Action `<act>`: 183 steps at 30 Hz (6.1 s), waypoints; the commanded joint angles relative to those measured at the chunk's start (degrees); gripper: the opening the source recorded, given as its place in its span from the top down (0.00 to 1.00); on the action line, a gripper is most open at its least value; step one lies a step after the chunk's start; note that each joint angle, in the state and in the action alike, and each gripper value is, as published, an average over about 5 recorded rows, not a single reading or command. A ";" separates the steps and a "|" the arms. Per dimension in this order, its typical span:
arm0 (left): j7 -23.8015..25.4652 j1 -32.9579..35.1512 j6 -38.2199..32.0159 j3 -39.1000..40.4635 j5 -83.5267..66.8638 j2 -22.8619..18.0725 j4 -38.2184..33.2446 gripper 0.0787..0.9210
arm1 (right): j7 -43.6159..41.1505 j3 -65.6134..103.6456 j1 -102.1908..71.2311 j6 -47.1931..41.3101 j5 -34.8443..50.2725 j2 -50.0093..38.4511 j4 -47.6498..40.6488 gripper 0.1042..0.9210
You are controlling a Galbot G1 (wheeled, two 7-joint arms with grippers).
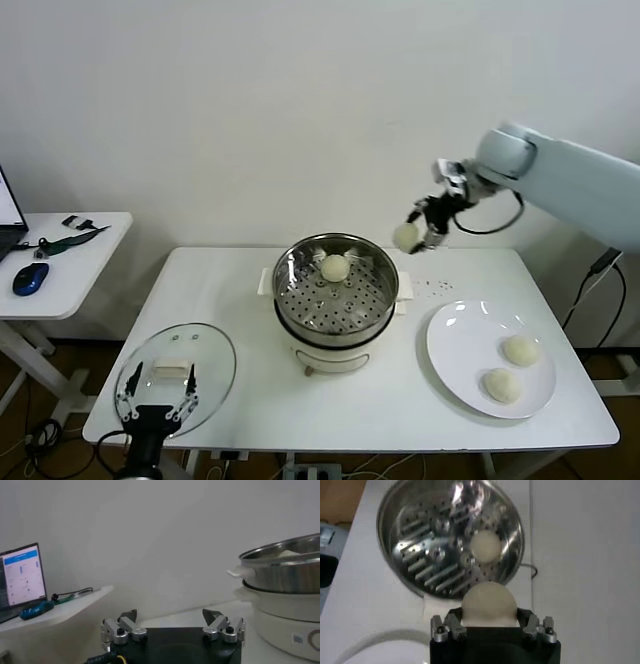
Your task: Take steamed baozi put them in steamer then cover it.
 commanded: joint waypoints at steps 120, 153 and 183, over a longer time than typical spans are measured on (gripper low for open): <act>-0.79 -1.26 3.72 -2.40 2.46 -2.38 0.70 0.12 | -2.81 21.29 -42.23 8.62 -37.97 -27.36 9.32 0.22; -0.41 -2.82 5.77 -0.06 3.87 -2.81 0.61 0.12 | -10.17 2.33 7.45 49.62 -44.19 2.09 7.69 0.28; -0.59 -0.38 4.43 -1.37 1.28 -1.20 0.68 0.12 | -10.45 4.98 -14.33 47.63 -55.23 17.15 11.91 0.26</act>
